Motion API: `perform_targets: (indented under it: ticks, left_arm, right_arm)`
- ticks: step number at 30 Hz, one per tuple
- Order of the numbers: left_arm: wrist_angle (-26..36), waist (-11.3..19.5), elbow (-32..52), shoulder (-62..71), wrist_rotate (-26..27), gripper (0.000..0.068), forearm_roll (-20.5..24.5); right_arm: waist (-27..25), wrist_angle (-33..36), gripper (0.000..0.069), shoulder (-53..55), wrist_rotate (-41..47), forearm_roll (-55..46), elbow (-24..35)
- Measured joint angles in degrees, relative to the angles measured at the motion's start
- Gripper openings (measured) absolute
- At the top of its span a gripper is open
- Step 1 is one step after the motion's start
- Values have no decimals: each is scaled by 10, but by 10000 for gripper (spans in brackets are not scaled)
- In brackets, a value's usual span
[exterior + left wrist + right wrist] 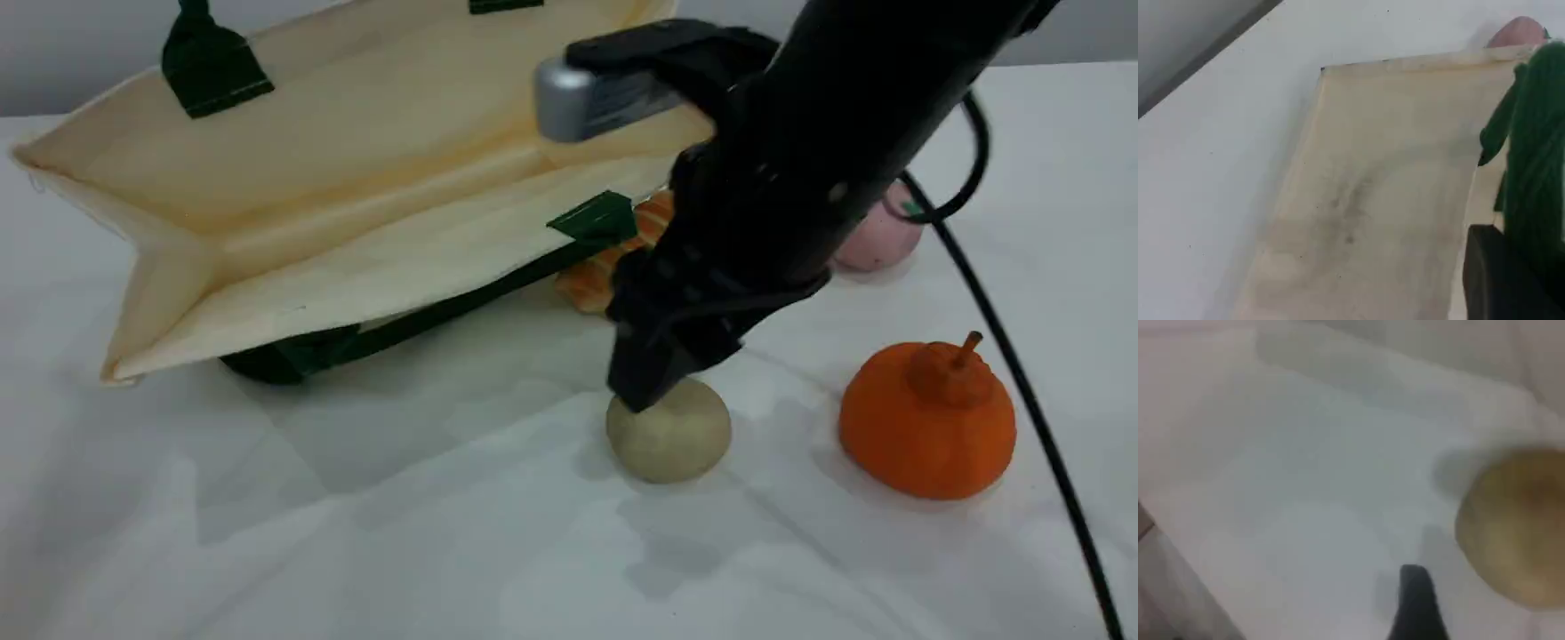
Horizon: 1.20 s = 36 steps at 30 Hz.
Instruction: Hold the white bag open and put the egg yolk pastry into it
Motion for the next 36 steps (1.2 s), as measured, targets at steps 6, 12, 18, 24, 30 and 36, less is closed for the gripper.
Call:
perform_targets:
  ticks: [6, 12, 18, 24, 30, 36]
  left_arm:
    - [0, 0, 0, 0, 0, 92, 0]
    - [0, 0, 0, 0, 0, 92, -2]
    - [0, 0, 0, 0, 0, 92, -2]
    - [0, 0, 0, 0, 0, 92, -2]
    - [0, 0, 0, 0, 0, 92, -2]
    - [0, 0, 0, 0, 0, 92, -2]
  right_arm:
    - [19, -45, 475, 26, 0, -4, 0]
    - [19, -65, 475, 64, 0, -4, 0]
    - [19, -101, 475, 89, 0, -6, 0]
    - [19, -132, 460, 116, 0, -19, -1]
    - [19, -133, 277, 120, 0, -39, -1]
    - [19, -115, 200, 114, 0, -70, -1]
